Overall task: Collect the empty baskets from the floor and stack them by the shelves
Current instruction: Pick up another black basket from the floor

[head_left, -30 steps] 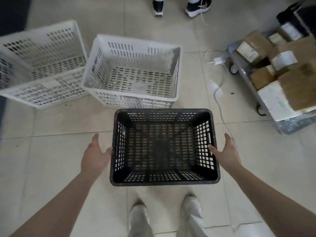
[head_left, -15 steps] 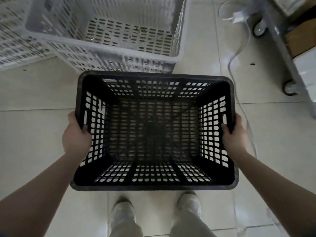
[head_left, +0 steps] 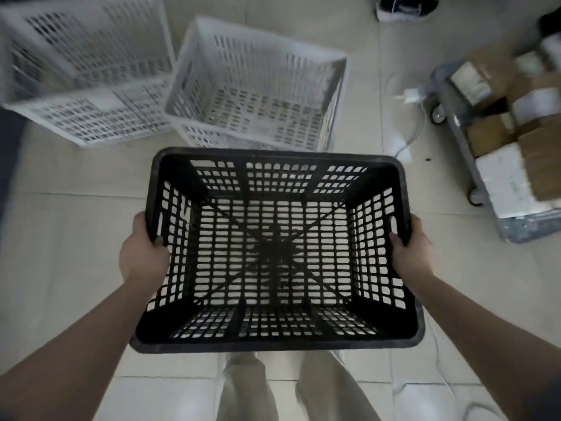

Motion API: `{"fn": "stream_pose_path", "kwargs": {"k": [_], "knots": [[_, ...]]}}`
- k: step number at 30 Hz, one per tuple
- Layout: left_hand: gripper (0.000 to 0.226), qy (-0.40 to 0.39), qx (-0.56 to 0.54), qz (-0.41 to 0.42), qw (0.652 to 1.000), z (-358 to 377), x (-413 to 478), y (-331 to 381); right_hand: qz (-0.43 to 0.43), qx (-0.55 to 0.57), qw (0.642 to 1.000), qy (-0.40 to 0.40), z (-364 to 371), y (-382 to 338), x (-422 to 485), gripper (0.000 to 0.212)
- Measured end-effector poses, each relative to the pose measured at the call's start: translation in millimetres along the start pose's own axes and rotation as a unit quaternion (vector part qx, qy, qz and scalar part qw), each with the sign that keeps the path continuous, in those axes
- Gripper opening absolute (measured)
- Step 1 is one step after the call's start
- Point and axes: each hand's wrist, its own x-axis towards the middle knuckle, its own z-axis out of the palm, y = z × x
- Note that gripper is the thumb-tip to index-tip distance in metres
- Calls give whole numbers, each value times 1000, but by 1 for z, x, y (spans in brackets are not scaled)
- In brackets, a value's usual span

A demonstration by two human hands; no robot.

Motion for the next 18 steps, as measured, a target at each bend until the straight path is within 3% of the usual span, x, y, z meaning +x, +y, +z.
{"fn": "stream_pose_path", "kwargs": {"k": [5,11,18], "knots": [[49,44,-2,-1,999,-132,-21,22,-32,-15,999,-14,-71,-98,-45,43],[49,106,-86,35,990,-299,-72,55,-86,55,995,16,-185,-224,-119,40],[50,204,-117,14,972,-452,-151,50,-196,44,978,54,-288,-345,-207,37]]}}
